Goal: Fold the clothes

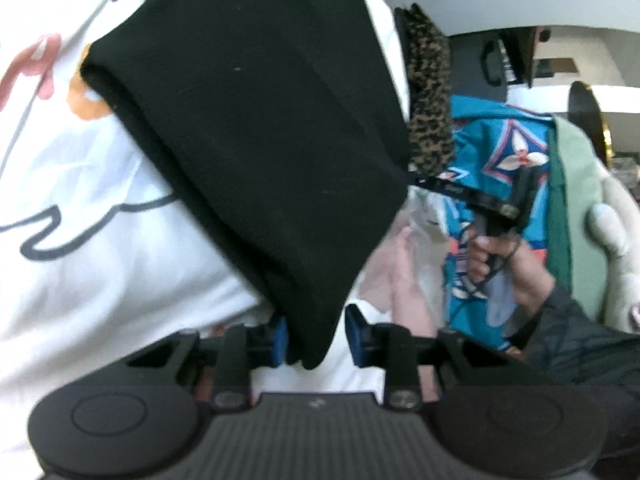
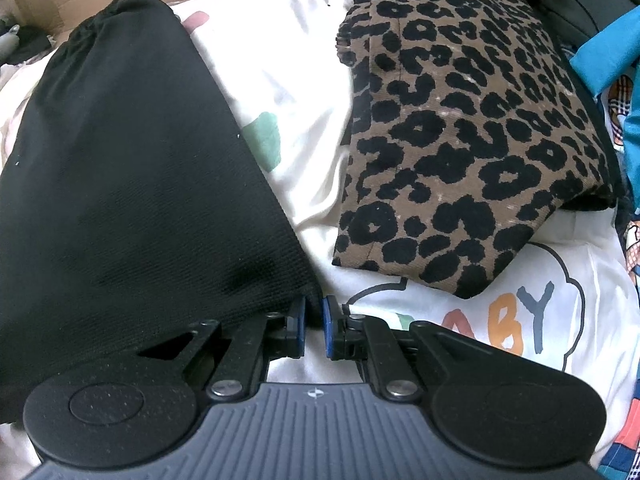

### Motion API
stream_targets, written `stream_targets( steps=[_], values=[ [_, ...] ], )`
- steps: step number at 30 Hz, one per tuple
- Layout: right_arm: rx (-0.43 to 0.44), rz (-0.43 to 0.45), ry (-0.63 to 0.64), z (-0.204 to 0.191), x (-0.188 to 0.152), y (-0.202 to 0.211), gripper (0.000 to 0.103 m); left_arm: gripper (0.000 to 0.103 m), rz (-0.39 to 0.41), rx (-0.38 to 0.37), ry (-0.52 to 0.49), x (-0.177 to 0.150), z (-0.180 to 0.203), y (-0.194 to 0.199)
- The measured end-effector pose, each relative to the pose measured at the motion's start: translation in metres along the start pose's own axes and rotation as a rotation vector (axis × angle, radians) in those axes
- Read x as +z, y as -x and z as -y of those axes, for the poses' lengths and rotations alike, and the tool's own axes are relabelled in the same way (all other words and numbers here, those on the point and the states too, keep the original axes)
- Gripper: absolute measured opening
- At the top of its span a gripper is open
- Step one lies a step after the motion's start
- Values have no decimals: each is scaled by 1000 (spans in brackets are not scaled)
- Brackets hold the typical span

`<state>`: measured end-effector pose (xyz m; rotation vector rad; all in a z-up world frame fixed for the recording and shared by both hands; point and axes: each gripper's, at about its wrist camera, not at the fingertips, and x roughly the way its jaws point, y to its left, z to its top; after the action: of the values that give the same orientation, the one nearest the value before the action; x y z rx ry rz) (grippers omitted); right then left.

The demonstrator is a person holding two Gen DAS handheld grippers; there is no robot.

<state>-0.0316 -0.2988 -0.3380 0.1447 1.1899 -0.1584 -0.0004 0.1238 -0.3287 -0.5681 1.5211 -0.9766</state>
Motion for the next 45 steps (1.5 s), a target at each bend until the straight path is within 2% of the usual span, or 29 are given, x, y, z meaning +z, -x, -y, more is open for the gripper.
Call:
stream_targets(
  steps=[12,17,18,19,20,22,23,24,27,33,36,45],
  values=[
    [20,0,3,7,-4,2,10,31,34,0,140,11,-21,-17],
    [37,-3,-22,12,-5,7,11,23,4,-19,125,11,-16,-30],
    [43,-1,-29,13,-5,9,13,21,-4,-17,117,11,-14,-33],
    [48,1,-34,14,-5,10,13,12,-10,-3,98,10,-11,-36],
    [53,2,-40,16,-5,12,15,8,-12,14,71,9,-8,-37],
    [66,7,-46,18,-4,15,21,6,-9,15,63,10,-7,-33],
    [72,13,-48,20,-4,17,31,5,-6,9,75,10,-7,-31],
    [82,20,-50,21,-4,19,35,5,-4,11,76,10,-6,-28],
    [120,33,-50,23,-4,26,41,5,6,28,64,10,-3,-17],
    [203,24,-13,19,-2,29,42,5,20,66,68,10,-12,-2],
    [209,11,3,13,0,26,41,5,23,84,64,10,-16,2],
    [263,-85,-2,13,17,-4,42,5,28,110,43,12,-19,5]
  ],
)
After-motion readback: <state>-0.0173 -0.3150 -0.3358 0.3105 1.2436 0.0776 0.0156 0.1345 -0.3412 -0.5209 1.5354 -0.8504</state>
